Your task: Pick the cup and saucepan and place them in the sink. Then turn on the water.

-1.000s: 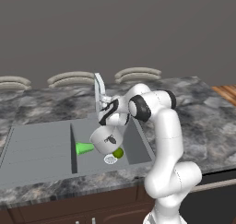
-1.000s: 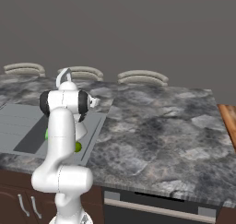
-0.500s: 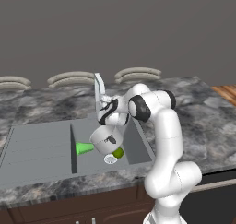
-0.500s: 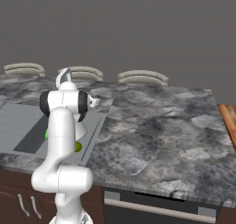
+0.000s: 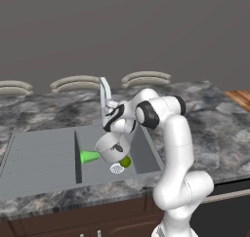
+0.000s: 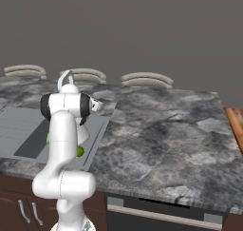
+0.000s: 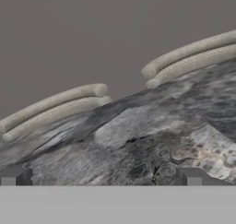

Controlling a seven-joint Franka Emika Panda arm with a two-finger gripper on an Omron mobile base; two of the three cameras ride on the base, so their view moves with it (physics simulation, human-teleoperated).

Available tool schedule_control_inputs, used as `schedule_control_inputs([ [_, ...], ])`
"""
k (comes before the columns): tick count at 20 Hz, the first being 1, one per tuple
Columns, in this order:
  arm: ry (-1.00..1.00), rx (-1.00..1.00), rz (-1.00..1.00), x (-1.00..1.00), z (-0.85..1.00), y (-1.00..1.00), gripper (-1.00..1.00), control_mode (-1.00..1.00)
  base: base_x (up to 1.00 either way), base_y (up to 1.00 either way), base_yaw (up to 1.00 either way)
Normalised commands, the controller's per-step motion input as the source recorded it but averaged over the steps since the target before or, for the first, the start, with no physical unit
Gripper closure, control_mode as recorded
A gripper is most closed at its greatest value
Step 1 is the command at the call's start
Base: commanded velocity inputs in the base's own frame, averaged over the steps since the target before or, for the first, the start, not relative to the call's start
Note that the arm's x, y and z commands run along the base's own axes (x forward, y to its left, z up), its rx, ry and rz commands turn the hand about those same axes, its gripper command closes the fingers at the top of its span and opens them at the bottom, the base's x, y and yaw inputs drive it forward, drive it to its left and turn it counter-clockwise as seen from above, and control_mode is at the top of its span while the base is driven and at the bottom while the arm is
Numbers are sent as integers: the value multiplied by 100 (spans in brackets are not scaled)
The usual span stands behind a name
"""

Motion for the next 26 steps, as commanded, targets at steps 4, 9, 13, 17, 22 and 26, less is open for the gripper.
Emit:
schedule_control_inputs([
  [4,0,0,0,-21,32,-98,-100,-100,0,0,0],
  [9,-1,0,0,-15,40,-97,-100,-100,0,0,0],
  [13,0,0,0,-16,47,-97,-100,-100,0,0,0],
  [17,0,0,0,-3,26,-99,-100,-100,0,0,0],
  [22,0,0,0,-4,8,-100,-100,-100,0,0,0],
  [26,0,0,0,-1,0,-100,-100,-100,0,0,0],
])
